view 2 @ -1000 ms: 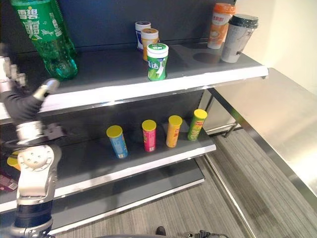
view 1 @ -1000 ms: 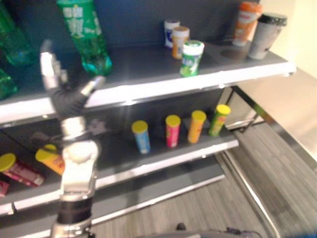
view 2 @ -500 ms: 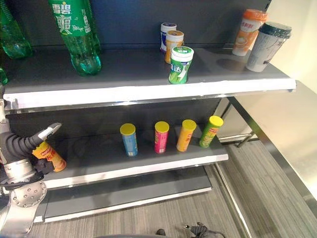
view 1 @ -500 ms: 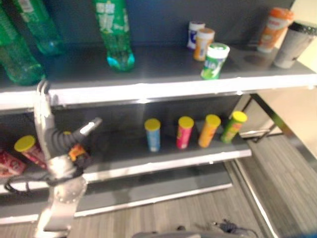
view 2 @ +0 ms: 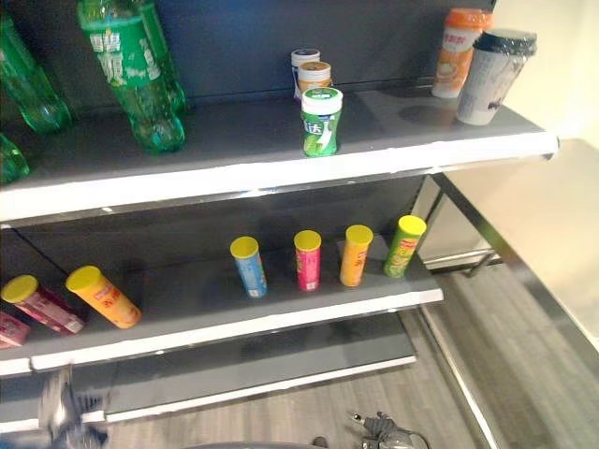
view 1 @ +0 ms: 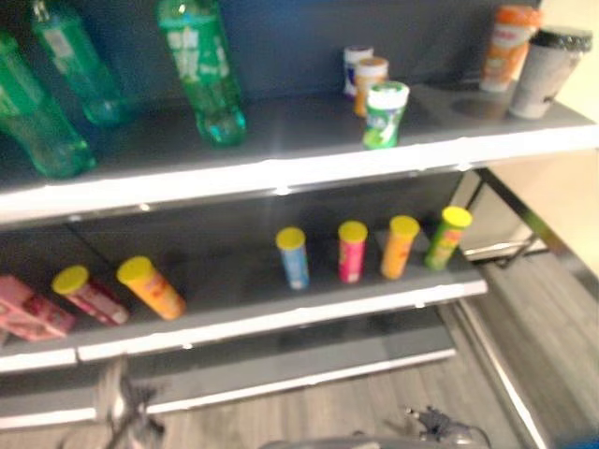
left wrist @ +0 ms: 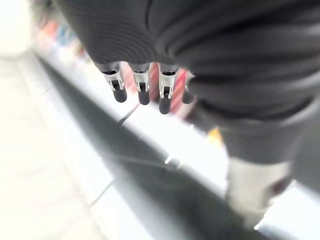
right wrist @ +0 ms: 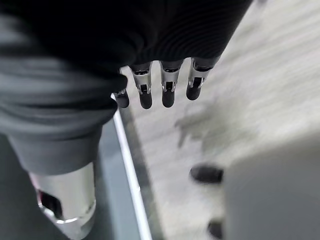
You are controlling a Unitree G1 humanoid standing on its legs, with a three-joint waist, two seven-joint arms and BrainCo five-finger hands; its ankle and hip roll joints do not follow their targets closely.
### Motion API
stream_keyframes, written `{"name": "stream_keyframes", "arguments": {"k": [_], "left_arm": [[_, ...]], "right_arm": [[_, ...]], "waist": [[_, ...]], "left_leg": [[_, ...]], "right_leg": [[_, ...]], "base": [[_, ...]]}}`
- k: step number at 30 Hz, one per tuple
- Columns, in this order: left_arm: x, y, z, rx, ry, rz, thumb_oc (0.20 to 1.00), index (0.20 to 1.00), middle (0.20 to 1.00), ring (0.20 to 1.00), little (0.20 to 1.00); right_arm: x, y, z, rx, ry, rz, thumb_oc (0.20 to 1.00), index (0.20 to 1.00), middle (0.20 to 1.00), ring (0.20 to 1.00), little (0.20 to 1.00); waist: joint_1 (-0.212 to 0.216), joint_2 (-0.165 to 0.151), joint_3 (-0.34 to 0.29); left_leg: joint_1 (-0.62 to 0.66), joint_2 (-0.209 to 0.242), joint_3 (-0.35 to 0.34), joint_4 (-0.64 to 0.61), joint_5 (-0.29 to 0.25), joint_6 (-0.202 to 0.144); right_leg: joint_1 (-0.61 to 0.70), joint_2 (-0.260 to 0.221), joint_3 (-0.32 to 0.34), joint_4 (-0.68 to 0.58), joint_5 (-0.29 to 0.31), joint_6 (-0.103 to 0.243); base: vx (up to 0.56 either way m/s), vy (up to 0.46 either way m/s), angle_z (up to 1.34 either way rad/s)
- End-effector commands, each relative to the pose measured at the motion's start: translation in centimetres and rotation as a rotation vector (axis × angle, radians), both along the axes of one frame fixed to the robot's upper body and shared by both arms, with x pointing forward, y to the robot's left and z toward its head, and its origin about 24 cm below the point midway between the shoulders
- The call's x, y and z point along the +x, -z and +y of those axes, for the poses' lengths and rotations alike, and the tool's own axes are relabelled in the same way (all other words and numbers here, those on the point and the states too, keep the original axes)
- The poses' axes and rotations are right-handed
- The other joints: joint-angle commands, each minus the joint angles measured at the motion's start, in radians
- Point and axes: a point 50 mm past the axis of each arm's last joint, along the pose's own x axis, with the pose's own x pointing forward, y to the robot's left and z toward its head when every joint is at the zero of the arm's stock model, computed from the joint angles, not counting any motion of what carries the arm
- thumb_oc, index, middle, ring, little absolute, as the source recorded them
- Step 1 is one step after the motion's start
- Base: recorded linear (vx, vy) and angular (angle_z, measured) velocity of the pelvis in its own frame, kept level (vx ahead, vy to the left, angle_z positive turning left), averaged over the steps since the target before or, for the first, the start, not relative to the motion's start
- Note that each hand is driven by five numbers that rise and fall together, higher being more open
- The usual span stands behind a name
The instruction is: Put the goods on the table back onto the shelves and tidy them up.
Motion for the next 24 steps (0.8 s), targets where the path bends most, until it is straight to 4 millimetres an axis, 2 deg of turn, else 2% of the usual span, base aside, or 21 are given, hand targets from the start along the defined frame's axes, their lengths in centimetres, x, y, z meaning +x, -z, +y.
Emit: {"name": "stream_keyframes", "arguments": {"k": [1, 4, 5, 6, 7, 8, 9, 10, 11, 12, 14, 15, 17, 19, 21, 22, 24], "left_arm": [[-2.0, 1.6, -2.1, -0.141, -0.144, 0.064, 1.0, 1.0, 1.0, 1.0, 1.0], [-4.0, 3.0, -4.3, -0.286, -0.321, 0.133, 1.0, 1.0, 1.0, 1.0, 1.0], [-5.3, 3.5, -5.7, -0.378, -0.431, 0.16, 1.0, 1.0, 1.0, 1.0, 1.0], [-5.3, 3.5, -5.7, -0.378, -0.431, 0.16, 1.0, 1.0, 1.0, 1.0, 1.0], [-6.0, 3.7, -6.3, -0.417, -0.481, 0.175, 1.0, 1.0, 1.0, 1.0, 1.0], [-6.6, 4.0, -7.4, -0.504, -0.602, 0.152, 1.0, 1.0, 1.0, 1.0, 1.0], [-6.6, 4.0, -7.4, -0.504, -0.602, 0.152, 1.0, 1.0, 1.0, 1.0, 1.0], [-5.6, 4.1, -7.6, -0.539, -0.612, 0.104, 1.0, 1.0, 1.0, 1.0, 1.0], [-5.6, 4.1, -7.6, -0.539, -0.612, 0.104, 1.0, 1.0, 1.0, 1.0, 1.0], [-4.0, 4.1, -7.3, -0.561, -0.568, 0.071, 1.0, 1.0, 1.0, 1.0, 1.0], [-3.6, 4.1, -7.1, -0.562, -0.537, 0.071, 1.0, 1.0, 1.0, 1.0, 1.0], [-2.1, 4.0, -6.9, -0.578, -0.433, 0.076, 1.0, 1.0, 1.0, 1.0, 1.0], [-1.6, 4.0, -6.9, -0.585, -0.398, 0.078, 1.0, 1.0, 1.0, 1.0, 1.0], [-0.2, 4.0, -7.1, -0.605, -0.333, 0.063, 1.0, 1.0, 1.0, 1.0, 1.0], [0.6, 3.9, -7.2, -0.612, -0.285, 0.061, 1.0, 1.0, 1.0, 1.0, 1.0], [0.7, 3.9, -7.2, -0.613, -0.285, 0.061, 1.0, 1.0, 1.0, 1.0, 1.0], [0.6, 3.9, -7.3, -0.614, -0.257, 0.069, 1.0, 1.0, 1.0, 1.0, 1.0]], "right_arm": [[1.5, -0.2, 1.1, 0.027, -0.005, -0.02, 1.0, 1.0, 1.0, 1.0, 1.0], [1.7, -0.2, 1.0, 0.032, -0.043, -0.024, 1.0, 1.0, 1.0, 1.0, 1.0], [1.5, -0.2, 1.0, 0.039, -0.061, -0.019, 1.0, 1.0, 1.0, 1.0, 1.0], [1.5, -0.2, 1.0, 0.039, -0.061, -0.019, 1.0, 1.0, 1.0, 1.0, 1.0], [1.4, -0.2, 1.0, 0.041, -0.068, -0.015, 1.0, 1.0, 1.0, 1.0, 1.0], [1.1, -0.1, 1.0, 0.045, -0.08, -0.006, 1.0, 1.0, 1.0, 1.0, 1.0], [1.1, -0.1, 1.0, 0.045, -0.08, -0.006, 1.0, 1.0, 1.0, 1.0, 1.0], [0.9, 0.0, 0.9, 0.042, -0.099, 0.003, 1.0, 1.0, 1.0, 1.0, 1.0], [0.8, 0.0, 0.9, 0.042, -0.099, 0.003, 1.0, 1.0, 1.0, 1.0, 1.0], [0.8, -0.1, 0.7, 0.028, -0.119, 0.003, 1.0, 1.0, 1.0, 1.0, 1.0], [0.9, -0.1, 0.6, 0.023, -0.132, 0.002, 1.0, 1.0, 1.0, 1.0, 1.0], [1.0, -0.2, 0.2, 0.006, -0.159, -0.001, 1.0, 1.0, 1.0, 1.0, 1.0], [1.2, -0.3, 0.0, -0.001, -0.166, -0.004, 1.0, 1.0, 1.0, 1.0, 1.0], [1.8, -0.5, -0.5, -0.02, -0.191, -0.015, 1.0, 1.0, 1.0, 1.0, 1.0], [2.7, -0.9, -1.0, -0.043, -0.227, -0.036, 1.0, 1.0, 1.0, 1.0, 1.0], [2.7, -0.9, -1.0, -0.044, -0.227, -0.036, 1.0, 1.0, 1.0, 1.0, 1.0], [3.5, -1.2, -1.3, -0.067, -0.273, -0.058, 1.0, 1.0, 1.0, 1.0, 1.0]], "waist": [[0.015, 0.021, -0.013], [-0.004, 0.024, -0.015], [-0.012, 0.024, -0.017], [-0.012, 0.025, -0.017], [-0.015, 0.025, -0.018], [-0.02, 0.024, -0.023], [-0.02, 0.024, -0.023], [-0.023, 0.022, -0.026], [-0.023, 0.022, -0.026], [-0.028, 0.018, -0.024], [-0.031, 0.017, -0.022], [-0.036, 0.009, -0.01], [-0.037, 0.005, -0.002], [-0.036, -0.003, 0.026], [-0.037, -0.006, 0.052], [-0.037, -0.005, 0.052], [-0.046, -0.011, 0.063]], "left_leg": [[0.04, 0.04, 0.026, -0.027, -0.066, -0.013], [0.039, 0.042, 0.028, -0.027, -0.064, -0.015], [0.037, 0.043, 0.031, -0.027, -0.064, -0.016], [0.037, 0.043, 0.031, -0.027, -0.064, -0.016], [0.037, 0.044, 0.033, -0.027, -0.065, -0.017], [0.037, 0.045, 0.037, -0.027, -0.067, -0.018], [0.037, 0.045, 0.037, -0.027, -0.067, -0.018], [0.037, 0.045, 0.04, -0.027, -0.07, -0.018], [0.037, 0.045, 0.04, -0.027, -0.07, -0.018], [0.039, 0.046, 0.041, -0.027, -0.073, -0.017], [0.041, 0.047, 0.043, -0.027, -0.072, -0.016], [0.028, 0.037, 0.04, 0.009, -0.085, -0.009], [0.004, 0.028, 0.028, 0.054, -0.096, -0.009], [-0.067, -0.003, -0.033, 0.162, -0.121, -0.016], [-0.107, -0.04, -0.137, 0.239, -0.148, -0.027], [-0.11, -0.04, -0.138, 0.244, -0.151, -0.027], [-0.116, -0.071, -0.228, 0.28, -0.166, -0.029]], "right_leg": [[0.082, -0.085, 0.046, 0.01, -0.074, 0.121], [0.077, -0.083, 0.049, 0.009, -0.072, 0.12], [0.074, -0.083, 0.05, 0.008, -0.07, 0.119], [0.074, -0.083, 0.05, 0.008, -0.07, 0.119], [0.072, -0.083, 0.051, 0.008, -0.07, 0.118], [0.071, -0.081, 0.055, 0.008, -0.07, 0.117], [0.071, -0.081, 0.055, 0.008, -0.07, 0.117], [0.071, -0.08, 0.058, 0.008, -0.07, 0.115], [0.071, -0.079, 0.058, 0.008, -0.07, 0.115], [0.071, -0.078, 0.061, 0.008, -0.07, 0.114], [0.07, -0.078, 0.063, 0.008, -0.069, 0.115], [0.066, -0.083, 0.071, 0.013, -0.065, 0.118], [0.058, -0.088, 0.077, 0.02, -0.062, 0.118], [0.019, -0.093, 0.099, 0.053, -0.058, 0.117], [-0.037, -0.092, 0.128, 0.09, -0.048, 0.119], [-0.038, -0.092, 0.128, 0.091, -0.049, 0.119], [-0.085, -0.088, 0.169, 0.113, -0.031, 0.125]], "base": [[0.0, 0.0, 0.0], [0.0, 0.0, 0.0], [0.0, 0.0, 0.0], [0.0, 0.0, 0.0], [0.01, 0.008, -0.09], [0.01, 0.008, -0.1], [0.01, 0.015, -0.12], [0.0, 0.009, -0.07], [0.0, 0.013, -0.06], [0.0, 0.0, 0.0], [-0.03, 0.023, -0.02], [-0.05, 0.037, -0.07], [-0.1, 0.031, -0.15], [-0.2, 0.039, -0.18], [-0.22, 0.065, -0.31], [-0.19, 0.088, -0.81], [-0.19, 0.106, -0.87]]}}
